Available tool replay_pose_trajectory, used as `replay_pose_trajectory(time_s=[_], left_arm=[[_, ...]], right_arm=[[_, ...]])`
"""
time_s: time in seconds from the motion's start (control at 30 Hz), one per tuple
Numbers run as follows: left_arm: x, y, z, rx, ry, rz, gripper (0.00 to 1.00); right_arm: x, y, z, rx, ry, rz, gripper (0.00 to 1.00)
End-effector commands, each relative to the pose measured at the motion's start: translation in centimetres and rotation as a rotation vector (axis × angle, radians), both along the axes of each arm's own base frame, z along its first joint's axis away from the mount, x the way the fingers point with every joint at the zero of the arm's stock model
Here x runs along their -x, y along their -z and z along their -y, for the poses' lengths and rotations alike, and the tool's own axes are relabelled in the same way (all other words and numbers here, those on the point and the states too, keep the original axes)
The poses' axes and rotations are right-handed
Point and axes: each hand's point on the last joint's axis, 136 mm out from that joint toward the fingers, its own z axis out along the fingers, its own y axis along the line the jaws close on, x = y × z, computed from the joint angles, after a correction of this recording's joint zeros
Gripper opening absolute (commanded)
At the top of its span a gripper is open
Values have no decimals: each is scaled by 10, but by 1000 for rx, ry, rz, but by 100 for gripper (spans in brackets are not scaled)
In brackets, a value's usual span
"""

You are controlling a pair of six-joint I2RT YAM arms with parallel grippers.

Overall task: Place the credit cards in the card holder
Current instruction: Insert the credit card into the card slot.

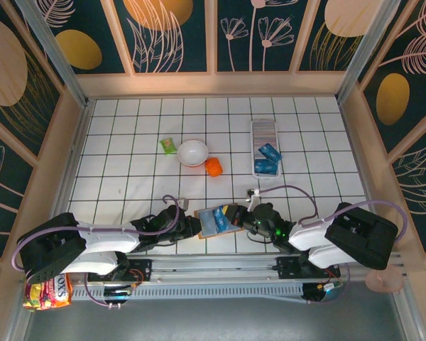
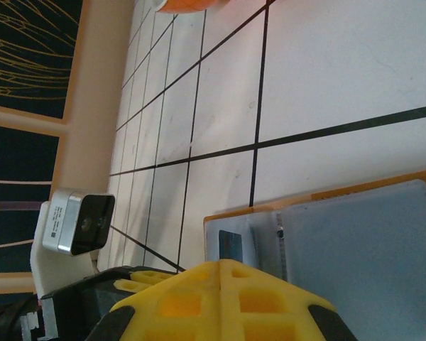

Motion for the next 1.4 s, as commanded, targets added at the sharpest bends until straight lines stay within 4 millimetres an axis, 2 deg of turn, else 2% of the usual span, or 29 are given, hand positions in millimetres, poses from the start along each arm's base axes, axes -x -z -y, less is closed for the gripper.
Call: replay_pose_trajectory(time_s=[0.0,0.47,0.6,0.8,1.13,1.37], left_arm=[[5,10,-9,-31,-5,-10,16],[5,8,-10,-24,-10,-8,16],[5,7,-9,-20,-10,-6,16],[5,6,-10,-14,-14,-1,16],[6,6,-12,-12,-14,-2,16],[5,5,-10,-8,-15,-2,16]], right_arm=[[-2,-1,-1,-28,3,-4,0],[0,22,-12,-84,-17,-84,0],[-3,38,-8,7,1,-93,0],[-12,50,-2,191,22,-43,0],[-24,37,-13,311,-39,93,0],[-20,35,-19,322,-79,141,0]])
